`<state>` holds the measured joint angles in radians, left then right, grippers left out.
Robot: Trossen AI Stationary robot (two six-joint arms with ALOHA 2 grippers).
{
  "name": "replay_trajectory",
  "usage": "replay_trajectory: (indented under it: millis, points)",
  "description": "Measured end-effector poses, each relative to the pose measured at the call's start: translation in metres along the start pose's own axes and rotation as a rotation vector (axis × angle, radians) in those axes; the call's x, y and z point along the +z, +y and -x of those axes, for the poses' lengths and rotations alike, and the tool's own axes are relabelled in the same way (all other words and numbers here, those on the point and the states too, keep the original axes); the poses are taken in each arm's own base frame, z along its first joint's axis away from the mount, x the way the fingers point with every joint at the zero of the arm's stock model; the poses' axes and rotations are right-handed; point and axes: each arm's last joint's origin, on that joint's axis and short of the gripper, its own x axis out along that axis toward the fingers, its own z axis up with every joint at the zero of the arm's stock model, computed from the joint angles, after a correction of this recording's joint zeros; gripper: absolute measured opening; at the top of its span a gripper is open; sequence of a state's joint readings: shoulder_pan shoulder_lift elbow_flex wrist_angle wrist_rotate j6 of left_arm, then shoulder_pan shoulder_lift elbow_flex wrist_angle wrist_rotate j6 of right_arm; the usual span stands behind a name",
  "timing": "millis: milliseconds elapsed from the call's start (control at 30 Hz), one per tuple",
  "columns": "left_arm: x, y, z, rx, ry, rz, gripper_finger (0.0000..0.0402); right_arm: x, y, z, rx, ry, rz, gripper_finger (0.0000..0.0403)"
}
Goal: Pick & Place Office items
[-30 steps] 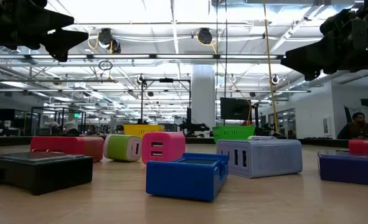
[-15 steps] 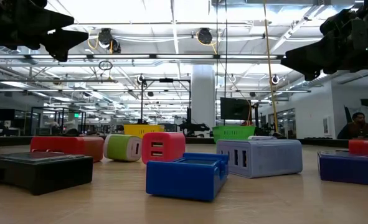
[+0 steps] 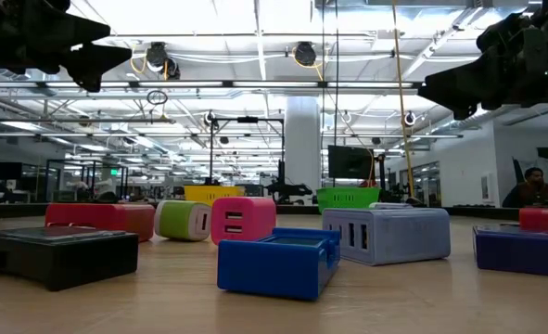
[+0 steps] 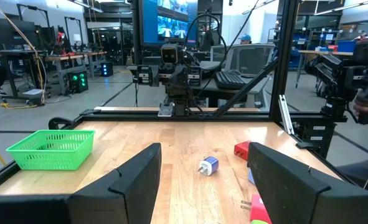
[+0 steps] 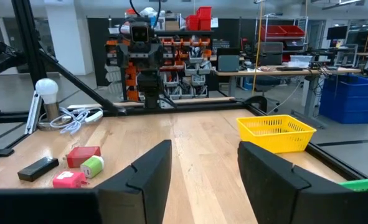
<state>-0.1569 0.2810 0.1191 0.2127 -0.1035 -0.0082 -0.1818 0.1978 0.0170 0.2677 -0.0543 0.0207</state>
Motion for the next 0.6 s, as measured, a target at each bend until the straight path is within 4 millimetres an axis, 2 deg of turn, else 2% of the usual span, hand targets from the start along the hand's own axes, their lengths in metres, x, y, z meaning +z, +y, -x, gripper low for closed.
replay_trajectory:
  millis: [67,200,267,500,600]
  points:
    - [0.000,0.000,0.000,0.000,0.000,0.000,0.0244,0.002,0.000,0.000,0.003,-0.019,-0.093,0.0172]
    - [0.000,0.000,0.000,0.000,0.000,0.000,0.0244,0.003,0.000,0.000,0.007,-0.026,-0.419,0.0173]
    - [0.000,0.000,0.000,0.000,0.000,0.000,0.0244,0.003,0.000,0.000,0.004,-0.028,-0.505,0.0173]
    - [0.000,0.000,0.000,0.000,0.001,0.000,0.0244,0.009,0.000,0.000,0.008,-0.097,-0.498,0.0175]
    - [0.000,0.000,0.000,0.000,0.000,0.000,0.0244,0.016,0.004,0.000,0.136,-0.145,-0.416,0.0182]
